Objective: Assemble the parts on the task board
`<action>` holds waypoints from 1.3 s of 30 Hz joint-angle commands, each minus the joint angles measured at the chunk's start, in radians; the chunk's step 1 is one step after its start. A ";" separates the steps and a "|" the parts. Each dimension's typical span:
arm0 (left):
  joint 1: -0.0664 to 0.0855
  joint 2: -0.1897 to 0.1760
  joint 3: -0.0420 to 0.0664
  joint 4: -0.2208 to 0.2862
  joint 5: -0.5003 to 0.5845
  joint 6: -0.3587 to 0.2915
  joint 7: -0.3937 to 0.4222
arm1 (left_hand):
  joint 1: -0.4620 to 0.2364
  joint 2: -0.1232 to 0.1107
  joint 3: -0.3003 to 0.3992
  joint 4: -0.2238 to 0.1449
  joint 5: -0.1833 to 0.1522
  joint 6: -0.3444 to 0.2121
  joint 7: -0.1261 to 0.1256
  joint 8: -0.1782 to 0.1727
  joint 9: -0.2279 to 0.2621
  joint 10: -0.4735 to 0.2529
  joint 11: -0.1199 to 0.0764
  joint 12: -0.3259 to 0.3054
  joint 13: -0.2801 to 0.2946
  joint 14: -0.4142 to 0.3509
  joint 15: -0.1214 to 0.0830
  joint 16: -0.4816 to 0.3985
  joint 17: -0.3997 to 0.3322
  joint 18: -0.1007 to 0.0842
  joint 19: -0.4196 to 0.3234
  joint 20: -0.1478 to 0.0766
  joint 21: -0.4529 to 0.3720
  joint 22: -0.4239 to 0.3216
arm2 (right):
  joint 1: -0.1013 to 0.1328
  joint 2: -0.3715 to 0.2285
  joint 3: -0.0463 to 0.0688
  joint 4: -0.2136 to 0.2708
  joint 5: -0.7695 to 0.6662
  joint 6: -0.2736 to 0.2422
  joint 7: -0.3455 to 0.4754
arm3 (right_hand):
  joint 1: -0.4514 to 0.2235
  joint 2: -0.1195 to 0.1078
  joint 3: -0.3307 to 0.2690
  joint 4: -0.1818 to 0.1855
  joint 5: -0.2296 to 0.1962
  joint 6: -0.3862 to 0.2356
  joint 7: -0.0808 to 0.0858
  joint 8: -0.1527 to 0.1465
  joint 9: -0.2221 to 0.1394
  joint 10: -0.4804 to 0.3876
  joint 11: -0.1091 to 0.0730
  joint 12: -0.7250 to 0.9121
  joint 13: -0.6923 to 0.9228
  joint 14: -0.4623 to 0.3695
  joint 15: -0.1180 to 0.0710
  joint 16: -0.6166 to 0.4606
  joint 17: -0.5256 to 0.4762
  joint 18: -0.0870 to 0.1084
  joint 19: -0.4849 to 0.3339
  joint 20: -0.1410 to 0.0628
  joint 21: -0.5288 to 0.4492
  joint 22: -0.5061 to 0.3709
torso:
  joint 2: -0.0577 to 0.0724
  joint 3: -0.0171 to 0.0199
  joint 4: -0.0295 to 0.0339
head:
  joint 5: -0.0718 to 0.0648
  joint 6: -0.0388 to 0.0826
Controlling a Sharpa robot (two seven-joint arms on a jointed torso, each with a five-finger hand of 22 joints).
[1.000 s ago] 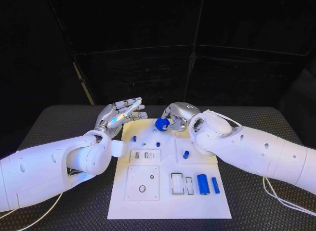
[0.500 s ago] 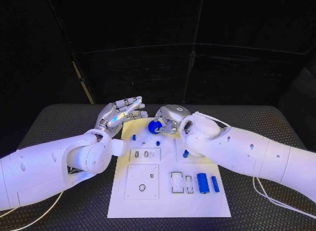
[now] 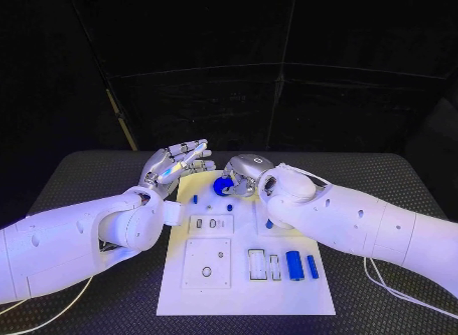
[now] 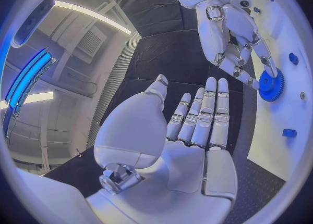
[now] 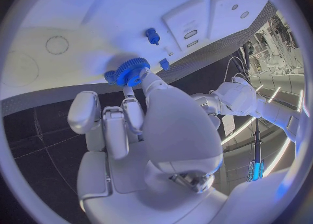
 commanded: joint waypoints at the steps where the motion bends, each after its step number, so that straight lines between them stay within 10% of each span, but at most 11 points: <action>1: 0.002 0.000 0.001 0.002 -0.006 0.010 0.005 | 0.001 0.004 0.000 -0.004 0.003 0.001 0.083 -0.005 -0.001 -0.007 0.002 -0.004 -0.001 -0.003 0.006 -0.004 -0.001 0.009 0.004 0.003 0.003 -0.001 | 0.002 0.004 0.000 -0.003 -0.010 -0.001 -0.015 | -0.012 -0.024 -0.013 0.005 0.000 -0.046 0.012 -0.032 -0.004 -0.023 0.008 -0.016 -0.020 0.086 0.016 0.003 0.172 -0.017 -0.002 0.014 -0.001 -0.003 | 0.000 0.0002 -0.0001 | 0.000 0.000; 19: 0.002 -0.001 0.001 0.003 -0.006 0.010 0.003 | 0.003 0.005 0.000 -0.006 0.002 0.000 0.083 -0.007 -0.001 -0.007 0.002 -0.005 -0.001 -0.003 0.006 -0.005 -0.002 0.009 0.004 0.003 0.003 -0.002 | 0.002 0.001 -0.001 -0.005 -0.014 0.050 -0.035 | -0.050 -0.040 -0.037 0.064 0.005 -0.040 0.017 -0.037 0.007 -0.028 0.015 -0.015 -0.021 0.088 0.027 0.007 0.183 -0.016 -0.002 0.028 0.002 0.000 | 0.000 0.0001 0.0001 | -0.004 -0.002; 23: 0.002 -0.002 0.001 0.003 -0.006 0.011 0.003 | 0.003 0.005 0.000 -0.006 0.002 0.000 0.083 -0.007 -0.001 -0.007 0.002 -0.005 -0.001 -0.003 0.006 -0.005 -0.002 0.009 0.004 0.003 0.003 -0.002 | 0.002 -0.022 -0.001 0.013 0.004 -0.016 -0.024 | -0.060 -0.032 -0.039 0.077 0.029 -0.028 0.014 -0.034 0.007 -0.014 0.012 -0.001 -0.003 0.089 0.024 0.009 0.188 -0.017 0.001 0.026 0.005 0.005 | 0.000 0.0007 0.0011 | -0.005 0.001; 31: 0.002 -0.008 0.001 0.000 -0.006 0.012 0.004 | 0.003 0.005 0.000 -0.006 0.002 0.000 0.083 -0.007 -0.001 -0.007 0.002 -0.005 -0.001 -0.003 0.006 -0.005 -0.002 0.009 0.004 0.003 0.003 -0.002 | -0.001 -0.177 0.000 0.116 0.194 -0.207 0.128 | -0.050 -0.037 -0.039 0.073 0.035 -0.031 0.014 -0.039 0.005 -0.001 0.012 0.012 0.014 0.090 0.023 0.010 0.190 -0.017 0.002 0.025 0.006 0.006 | -0.003 0.0012 -0.0052 | -0.004 0.005; 39: 0.001 -0.009 0.001 -0.007 -0.006 0.013 0.004 | 0.003 0.006 0.000 -0.008 0.002 0.001 0.083 -0.008 -0.001 -0.008 0.002 -0.006 -0.001 -0.004 0.007 -0.006 -0.002 0.009 0.003 0.003 0.002 -0.002 | -0.001 -0.352 0.000 0.174 0.412 -0.149 0.312 | -0.023 -0.040 -0.042 0.052 0.066 -0.026 0.014 -0.042 0.004 -0.005 0.011 0.009 0.012 0.089 0.023 0.009 0.188 -0.017 -0.002 0.024 0.004 0.001 | -0.012 0.0059 -0.0178 | -0.006 0.007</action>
